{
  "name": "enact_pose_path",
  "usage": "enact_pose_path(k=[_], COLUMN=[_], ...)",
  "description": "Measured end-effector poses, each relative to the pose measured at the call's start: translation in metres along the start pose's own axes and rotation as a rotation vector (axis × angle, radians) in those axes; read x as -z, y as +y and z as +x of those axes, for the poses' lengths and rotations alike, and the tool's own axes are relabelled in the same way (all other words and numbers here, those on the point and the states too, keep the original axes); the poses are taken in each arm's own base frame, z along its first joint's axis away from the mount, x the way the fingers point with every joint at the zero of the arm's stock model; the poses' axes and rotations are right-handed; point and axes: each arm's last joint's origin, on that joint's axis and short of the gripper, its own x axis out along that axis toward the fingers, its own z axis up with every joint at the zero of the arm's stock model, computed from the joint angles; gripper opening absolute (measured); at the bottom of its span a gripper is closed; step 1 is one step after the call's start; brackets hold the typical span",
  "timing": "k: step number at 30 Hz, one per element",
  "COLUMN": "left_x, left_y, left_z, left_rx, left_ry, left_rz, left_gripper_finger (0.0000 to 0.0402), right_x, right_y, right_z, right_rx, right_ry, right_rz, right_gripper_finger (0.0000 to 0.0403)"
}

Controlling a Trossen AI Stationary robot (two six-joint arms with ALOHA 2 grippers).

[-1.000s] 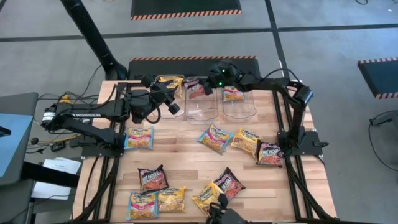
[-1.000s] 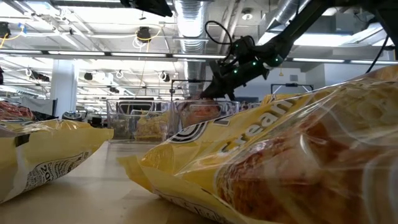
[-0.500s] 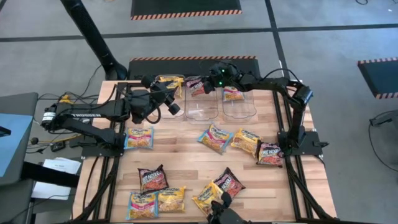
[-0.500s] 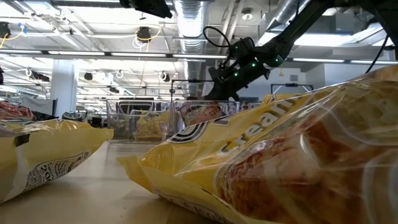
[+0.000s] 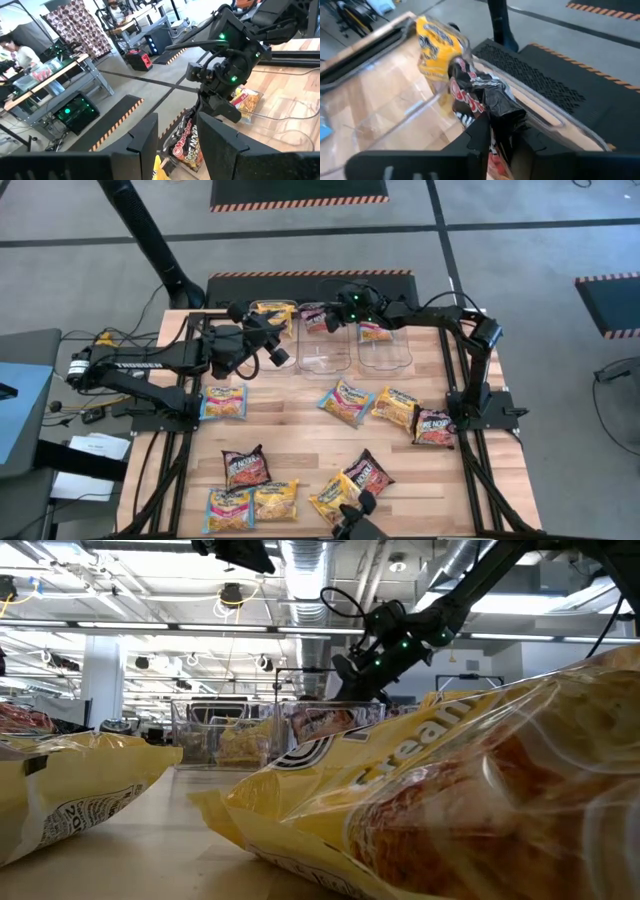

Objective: Sort Maruchan noodles
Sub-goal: Put the black noodle pack in the middle transparent bin

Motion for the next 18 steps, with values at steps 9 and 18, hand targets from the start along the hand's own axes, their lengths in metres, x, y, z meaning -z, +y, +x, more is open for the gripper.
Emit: enact_pose_path(k=[9, 18], left_x=[0.0002, 0.0017], left_y=[-0.0001, -0.0004], left_z=[0.0, 0.0], left_rx=[0.0, 0.003], left_ry=[0.002, 0.013], left_rz=[0.002, 0.016], left_gripper_finger=[0.0128, 0.0128], right_x=[0.0037, 0.0035], right_y=[-0.0021, -0.0029], right_z=[-0.0001, -0.0003], right_rx=[0.034, 0.036], right_ry=[0.035, 0.035], right_rz=[-0.002, 0.023], right_gripper_finger=[0.0144, 0.0191])
